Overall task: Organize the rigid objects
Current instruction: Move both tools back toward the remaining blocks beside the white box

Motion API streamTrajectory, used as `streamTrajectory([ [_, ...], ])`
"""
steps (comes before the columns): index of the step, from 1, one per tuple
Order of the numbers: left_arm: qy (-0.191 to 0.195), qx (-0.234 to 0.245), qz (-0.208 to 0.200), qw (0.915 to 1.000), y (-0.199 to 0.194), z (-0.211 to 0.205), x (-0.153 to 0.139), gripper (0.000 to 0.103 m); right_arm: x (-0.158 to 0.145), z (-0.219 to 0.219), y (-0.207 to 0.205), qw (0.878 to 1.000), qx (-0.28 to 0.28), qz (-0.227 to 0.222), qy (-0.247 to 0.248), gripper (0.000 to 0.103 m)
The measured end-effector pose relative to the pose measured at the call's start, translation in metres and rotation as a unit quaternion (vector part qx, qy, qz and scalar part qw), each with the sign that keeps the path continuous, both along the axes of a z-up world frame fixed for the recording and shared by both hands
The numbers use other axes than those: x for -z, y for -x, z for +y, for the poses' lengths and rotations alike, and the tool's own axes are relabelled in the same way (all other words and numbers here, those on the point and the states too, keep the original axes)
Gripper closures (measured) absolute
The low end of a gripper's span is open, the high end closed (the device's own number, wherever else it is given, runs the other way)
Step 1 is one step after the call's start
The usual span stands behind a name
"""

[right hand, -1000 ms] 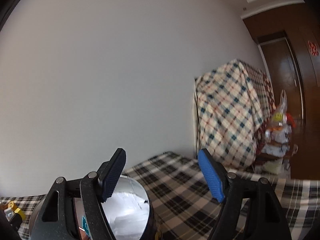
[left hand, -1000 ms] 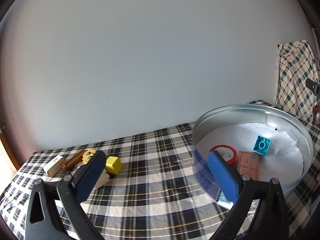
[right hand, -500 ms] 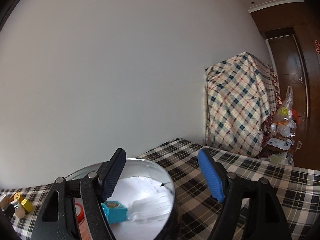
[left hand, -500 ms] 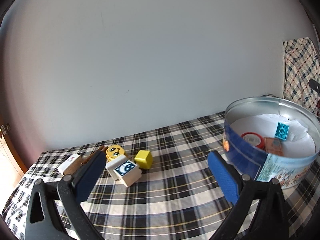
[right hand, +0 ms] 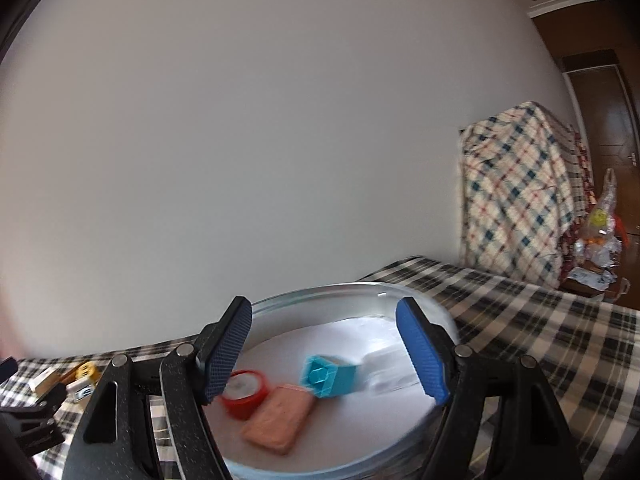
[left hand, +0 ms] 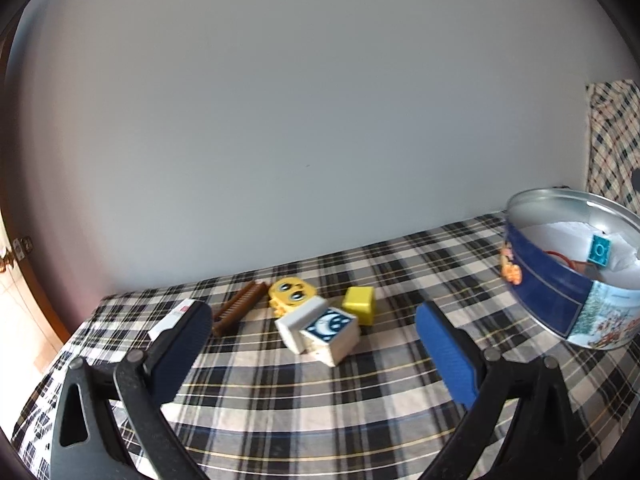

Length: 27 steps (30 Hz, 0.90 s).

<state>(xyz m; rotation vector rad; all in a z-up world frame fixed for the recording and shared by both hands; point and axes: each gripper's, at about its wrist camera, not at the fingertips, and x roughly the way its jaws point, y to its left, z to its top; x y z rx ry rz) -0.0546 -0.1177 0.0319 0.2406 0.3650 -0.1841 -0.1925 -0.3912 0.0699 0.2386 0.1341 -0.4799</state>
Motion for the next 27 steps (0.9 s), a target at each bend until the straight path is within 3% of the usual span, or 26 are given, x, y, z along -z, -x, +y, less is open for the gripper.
streamTrajectory([
  [7,0.005,-0.016,0.003,0.9998,-0.014,0.032,0.001,0.000,0.004,0.050,-0.026,0.998,-0.058,0.016,-0.003,0.026],
  [17,0.051,-0.061,0.038,0.9961,-0.049,0.100,0.004,0.000,0.009,0.106,-0.063,0.991,-0.123,0.044,-0.005,0.026],
  [23,0.057,-0.091,0.059,0.9925,-0.070,0.133,0.009,0.000,0.014,0.140,-0.093,0.981,-0.174,0.088,0.002,0.026],
  [27,0.066,-0.106,0.085,0.9886,-0.084,0.149,0.015,0.000,0.020,0.161,-0.118,0.966,-0.226,0.127,0.002,0.026],
])
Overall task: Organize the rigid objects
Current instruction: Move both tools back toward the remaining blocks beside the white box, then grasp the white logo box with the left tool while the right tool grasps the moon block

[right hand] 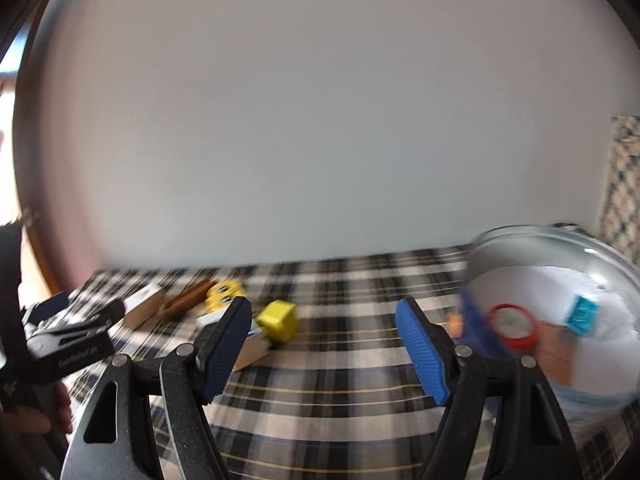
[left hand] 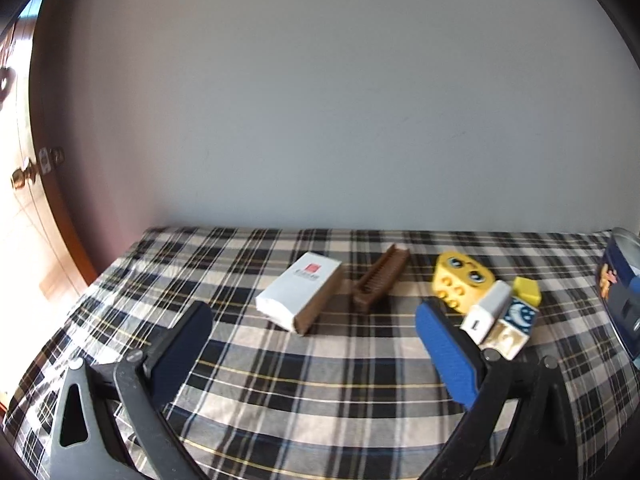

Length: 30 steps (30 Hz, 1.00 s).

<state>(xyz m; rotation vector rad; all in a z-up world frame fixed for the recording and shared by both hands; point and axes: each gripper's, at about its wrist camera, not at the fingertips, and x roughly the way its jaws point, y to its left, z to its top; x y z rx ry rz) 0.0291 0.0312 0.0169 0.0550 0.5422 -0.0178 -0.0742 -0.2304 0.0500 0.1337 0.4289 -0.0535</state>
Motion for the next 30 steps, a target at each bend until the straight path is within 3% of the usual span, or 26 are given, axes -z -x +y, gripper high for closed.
streamTrajectory([
  [8,-0.013,-0.015,0.038,0.9991,-0.020,0.020,0.009,0.000,0.030,0.020,-0.060,0.985,-0.094,0.131,-0.056,0.026],
  [16,0.035,-0.030,0.096,0.9943,-0.046,0.048,0.023,0.000,0.051,0.030,-0.101,0.968,-0.123,0.209,-0.059,0.027],
  [22,0.025,-0.012,0.106,0.9940,-0.059,0.042,0.026,0.000,0.053,0.041,-0.111,0.969,-0.125,0.212,-0.036,0.033],
  [23,0.020,-0.010,0.106,0.9942,-0.061,0.041,0.026,0.000,0.053,0.041,-0.110,0.969,-0.123,0.213,-0.030,0.037],
  [24,0.016,-0.006,0.105,0.9944,-0.063,0.039,0.027,0.000,0.053,0.042,-0.110,0.969,-0.124,0.213,-0.024,0.047],
  [25,0.015,-0.003,0.104,0.9944,-0.065,0.039,0.027,0.000,0.056,0.047,-0.115,0.968,-0.127,0.214,-0.020,0.049],
  [30,0.017,0.008,0.103,0.9945,-0.074,0.035,0.026,0.000,0.056,0.041,-0.109,0.968,-0.135,0.212,-0.027,0.049],
])
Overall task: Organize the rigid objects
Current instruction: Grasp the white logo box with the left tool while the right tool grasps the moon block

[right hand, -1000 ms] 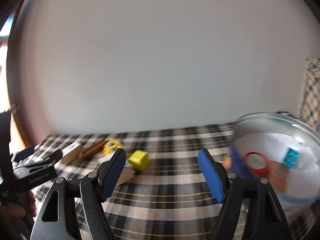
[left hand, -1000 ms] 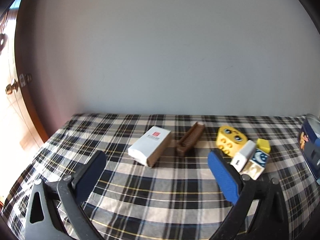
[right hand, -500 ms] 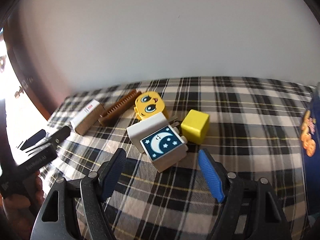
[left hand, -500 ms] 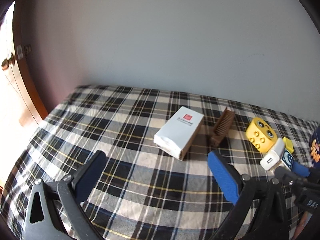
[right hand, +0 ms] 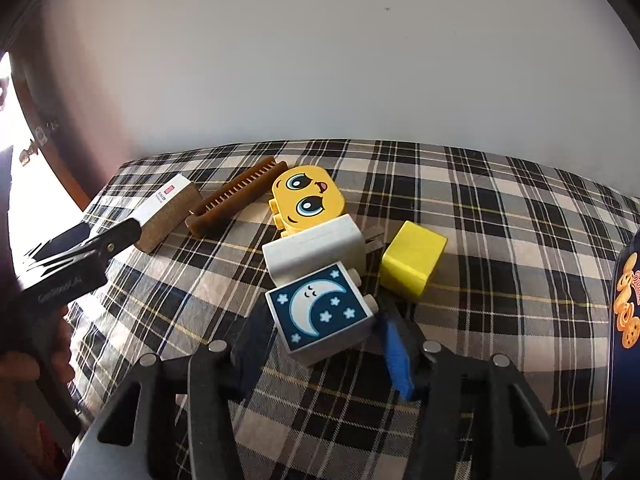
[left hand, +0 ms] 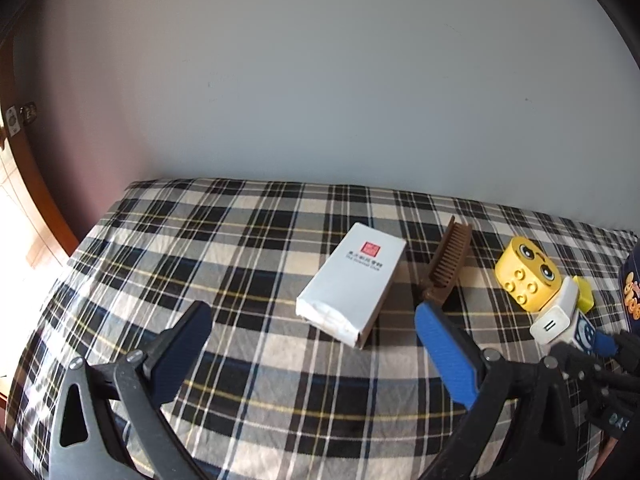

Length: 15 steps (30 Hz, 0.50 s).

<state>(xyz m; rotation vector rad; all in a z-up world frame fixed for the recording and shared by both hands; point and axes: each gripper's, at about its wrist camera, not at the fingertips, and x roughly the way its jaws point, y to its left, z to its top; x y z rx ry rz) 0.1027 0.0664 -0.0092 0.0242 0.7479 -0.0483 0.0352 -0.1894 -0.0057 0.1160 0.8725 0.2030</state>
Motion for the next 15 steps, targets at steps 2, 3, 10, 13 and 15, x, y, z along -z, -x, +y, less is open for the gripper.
streamTrajectory([
  [2,-0.011,0.008,-0.004,0.9999,-0.007,-0.002,0.000,0.000,-0.003,-0.007,0.009,1.000,0.003,-0.005,-0.011,0.049],
  [3,-0.021,0.013,-0.006,0.9997,-0.011,-0.005,0.000,0.000,-0.005,-0.009,0.016,1.000,0.004,-0.013,-0.017,0.049],
  [10,-0.020,0.027,0.026,0.9991,-0.040,-0.009,0.007,0.016,-0.015,-0.016,0.058,0.998,0.010,-0.055,-0.020,0.049],
  [13,-0.022,0.031,0.048,0.9981,-0.050,-0.009,0.013,0.035,-0.018,-0.019,0.073,0.997,0.015,-0.065,-0.030,0.049],
  [15,-0.023,0.034,0.055,0.9976,-0.052,-0.013,0.014,0.047,-0.020,-0.017,0.079,0.997,0.016,-0.074,-0.029,0.049],
])
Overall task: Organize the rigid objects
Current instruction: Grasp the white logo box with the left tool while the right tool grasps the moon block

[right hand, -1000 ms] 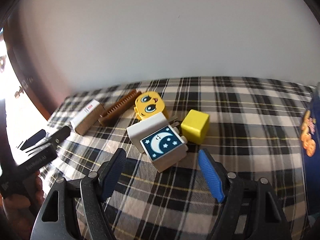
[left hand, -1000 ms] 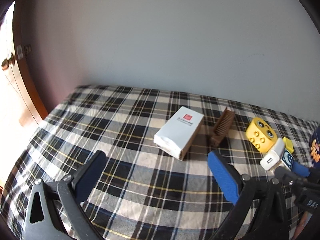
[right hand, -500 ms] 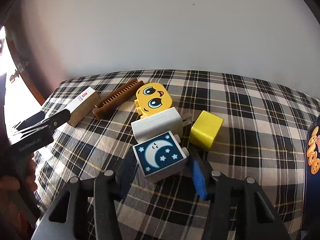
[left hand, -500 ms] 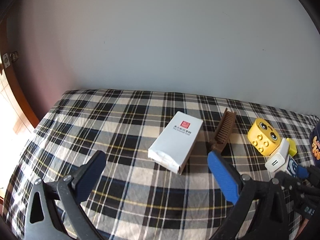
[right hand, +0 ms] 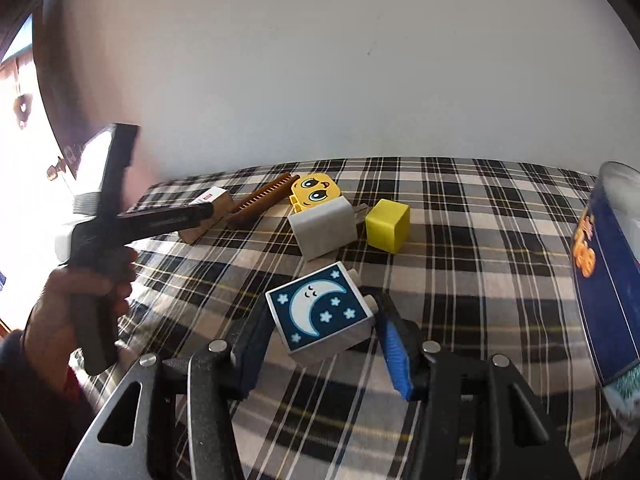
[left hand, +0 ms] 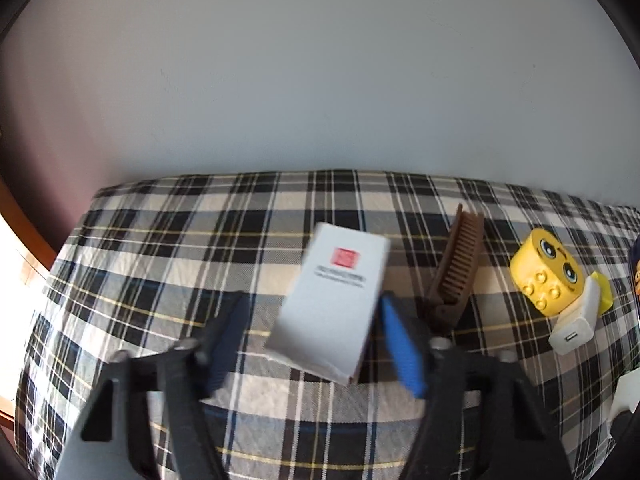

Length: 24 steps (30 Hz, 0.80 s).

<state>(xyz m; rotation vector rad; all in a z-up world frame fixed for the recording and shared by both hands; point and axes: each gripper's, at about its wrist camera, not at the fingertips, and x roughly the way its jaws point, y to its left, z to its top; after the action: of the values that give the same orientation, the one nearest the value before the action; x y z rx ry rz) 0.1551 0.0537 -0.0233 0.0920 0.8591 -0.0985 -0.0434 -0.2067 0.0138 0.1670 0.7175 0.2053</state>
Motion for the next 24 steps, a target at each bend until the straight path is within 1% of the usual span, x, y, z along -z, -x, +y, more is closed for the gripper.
streamTrajectory([
  [1,-0.002,0.002,0.003,1.0000,-0.001,-0.001,0.001,0.053,-0.001,0.001,0.002,1.000,0.000,-0.004,0.001,0.049],
  [2,-0.003,0.005,0.007,1.0000,-0.002,-0.002,0.002,0.055,-0.002,0.003,0.002,1.000,-0.003,-0.008,0.002,0.049],
  [3,-0.002,0.009,0.011,0.9999,-0.003,-0.003,0.004,0.061,-0.004,0.002,0.006,1.000,-0.005,-0.010,-0.001,0.049],
  [6,0.002,0.012,0.012,0.9999,-0.002,-0.003,0.005,0.062,-0.006,0.000,0.010,1.000,-0.009,-0.011,-0.002,0.049],
  [8,0.007,0.014,0.004,0.9999,0.000,-0.001,0.002,0.062,-0.004,0.000,0.008,1.000,-0.007,-0.012,-0.005,0.049],
  [10,0.006,0.009,-0.020,0.9997,0.012,-0.008,-0.007,0.062,-0.004,-0.002,0.007,1.000,-0.006,-0.013,-0.010,0.049],
  [12,0.002,0.003,-0.061,0.9982,0.025,-0.009,-0.017,0.062,-0.004,-0.004,0.006,1.000,-0.004,-0.019,-0.014,0.049],
  [13,0.004,-0.001,-0.084,0.9964,0.033,-0.010,-0.023,0.062,-0.006,-0.005,0.007,1.000,-0.002,-0.026,-0.014,0.049],
  [15,0.013,-0.012,-0.112,0.9935,0.048,-0.012,-0.029,0.062,-0.010,-0.008,0.010,0.999,0.002,-0.043,-0.011,0.049],
  [16,0.020,-0.017,-0.119,0.9925,0.055,-0.015,-0.032,0.062,-0.013,-0.010,0.012,0.999,0.002,-0.053,-0.009,0.049],
  [19,0.031,-0.022,-0.125,0.9914,0.063,-0.025,-0.034,0.062,-0.022,-0.013,0.018,0.996,0.006,-0.086,0.000,0.049],
  [22,0.034,-0.011,-0.136,0.9901,0.075,-0.044,-0.037,0.062,-0.028,-0.016,0.023,0.994,0.012,-0.111,0.008,0.049],
  [24,0.034,-0.005,-0.144,0.9889,0.085,-0.055,-0.040,0.062,-0.033,-0.020,0.026,0.992,0.005,-0.125,-0.006,0.049],
])
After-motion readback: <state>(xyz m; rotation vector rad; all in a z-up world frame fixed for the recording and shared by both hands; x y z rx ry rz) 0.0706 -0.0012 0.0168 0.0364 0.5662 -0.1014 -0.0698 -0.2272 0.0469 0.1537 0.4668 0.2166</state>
